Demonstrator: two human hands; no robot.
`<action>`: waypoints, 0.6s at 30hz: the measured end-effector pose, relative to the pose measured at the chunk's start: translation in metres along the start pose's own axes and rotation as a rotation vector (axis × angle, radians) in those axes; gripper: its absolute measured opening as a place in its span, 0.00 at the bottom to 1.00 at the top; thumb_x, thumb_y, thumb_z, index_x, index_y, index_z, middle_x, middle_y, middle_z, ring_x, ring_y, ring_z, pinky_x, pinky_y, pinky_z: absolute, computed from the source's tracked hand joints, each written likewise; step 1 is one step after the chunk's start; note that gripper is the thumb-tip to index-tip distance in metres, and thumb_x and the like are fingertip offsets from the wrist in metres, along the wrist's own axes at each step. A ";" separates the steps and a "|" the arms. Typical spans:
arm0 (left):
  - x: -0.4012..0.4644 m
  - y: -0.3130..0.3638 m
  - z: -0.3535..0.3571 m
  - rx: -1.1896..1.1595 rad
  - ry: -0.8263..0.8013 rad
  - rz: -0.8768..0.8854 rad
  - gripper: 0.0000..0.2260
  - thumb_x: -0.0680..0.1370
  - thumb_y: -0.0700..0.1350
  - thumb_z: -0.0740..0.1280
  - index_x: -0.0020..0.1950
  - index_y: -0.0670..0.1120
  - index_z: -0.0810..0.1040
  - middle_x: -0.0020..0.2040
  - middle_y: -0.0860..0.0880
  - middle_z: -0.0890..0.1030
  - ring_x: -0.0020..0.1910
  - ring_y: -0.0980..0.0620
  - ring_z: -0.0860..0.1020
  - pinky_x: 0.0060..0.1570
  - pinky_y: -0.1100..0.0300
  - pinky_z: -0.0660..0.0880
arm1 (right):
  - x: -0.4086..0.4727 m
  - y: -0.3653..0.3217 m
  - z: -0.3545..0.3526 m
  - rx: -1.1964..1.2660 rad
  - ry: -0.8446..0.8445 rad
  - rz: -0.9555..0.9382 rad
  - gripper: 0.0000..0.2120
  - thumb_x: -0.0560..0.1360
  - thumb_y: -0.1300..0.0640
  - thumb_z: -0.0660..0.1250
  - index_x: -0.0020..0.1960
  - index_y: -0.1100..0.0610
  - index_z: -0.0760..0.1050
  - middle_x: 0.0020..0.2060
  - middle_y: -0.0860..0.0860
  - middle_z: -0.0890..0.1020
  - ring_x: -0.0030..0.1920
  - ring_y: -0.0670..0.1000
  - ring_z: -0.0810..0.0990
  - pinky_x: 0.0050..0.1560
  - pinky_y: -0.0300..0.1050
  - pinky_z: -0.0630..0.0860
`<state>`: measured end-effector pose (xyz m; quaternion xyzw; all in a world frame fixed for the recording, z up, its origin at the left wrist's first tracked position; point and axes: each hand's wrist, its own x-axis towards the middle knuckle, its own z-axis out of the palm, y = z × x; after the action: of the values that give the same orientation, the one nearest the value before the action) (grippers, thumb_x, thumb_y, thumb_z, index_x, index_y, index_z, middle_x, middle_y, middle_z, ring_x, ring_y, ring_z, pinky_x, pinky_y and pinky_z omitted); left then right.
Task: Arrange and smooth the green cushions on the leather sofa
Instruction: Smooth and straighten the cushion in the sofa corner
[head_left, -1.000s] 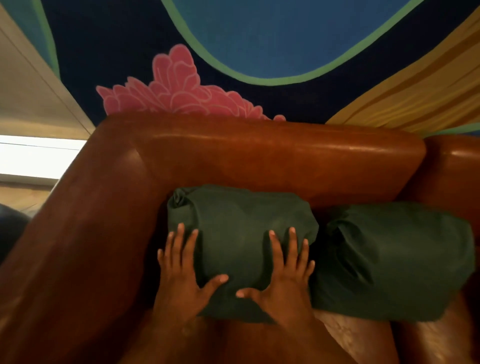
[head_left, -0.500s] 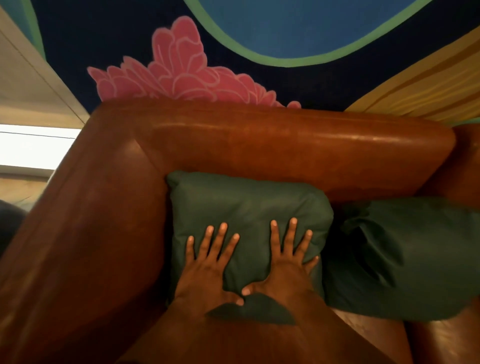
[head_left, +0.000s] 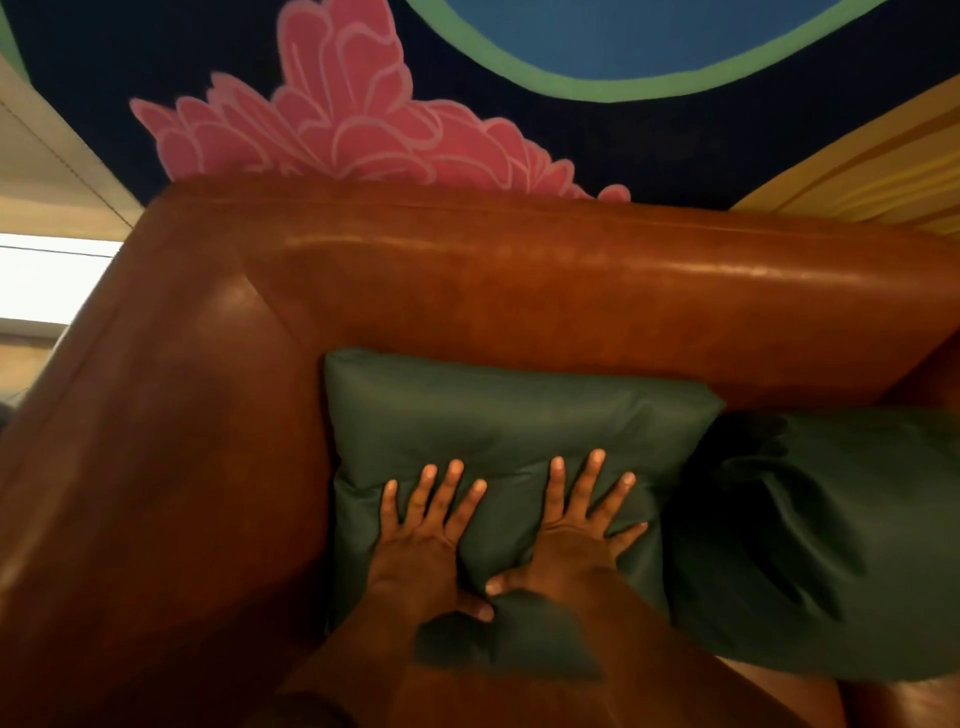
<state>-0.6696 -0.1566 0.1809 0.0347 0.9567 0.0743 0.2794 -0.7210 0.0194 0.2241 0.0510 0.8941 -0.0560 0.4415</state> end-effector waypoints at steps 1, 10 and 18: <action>0.002 -0.001 0.002 -0.020 -0.014 0.000 0.68 0.56 0.81 0.67 0.65 0.63 0.11 0.68 0.55 0.11 0.65 0.50 0.11 0.64 0.37 0.17 | 0.003 -0.001 0.000 0.000 -0.008 0.005 0.81 0.53 0.22 0.77 0.61 0.47 0.07 0.63 0.58 0.08 0.66 0.73 0.13 0.61 0.83 0.29; 0.025 -0.007 0.010 -0.043 -0.005 0.014 0.69 0.54 0.80 0.70 0.65 0.65 0.13 0.69 0.58 0.12 0.66 0.53 0.12 0.63 0.40 0.16 | 0.027 -0.004 0.002 -0.026 -0.033 0.006 0.81 0.53 0.21 0.76 0.59 0.49 0.06 0.62 0.59 0.08 0.65 0.73 0.12 0.56 0.80 0.25; 0.035 -0.011 0.012 -0.025 -0.045 -0.008 0.69 0.56 0.79 0.71 0.62 0.66 0.11 0.65 0.60 0.11 0.63 0.56 0.10 0.59 0.42 0.14 | 0.040 -0.007 0.004 -0.049 -0.032 0.010 0.80 0.53 0.20 0.75 0.56 0.51 0.06 0.59 0.59 0.07 0.61 0.72 0.10 0.62 0.82 0.28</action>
<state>-0.6925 -0.1621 0.1502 0.0289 0.9492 0.0842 0.3018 -0.7429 0.0140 0.1908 0.0434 0.8877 -0.0327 0.4572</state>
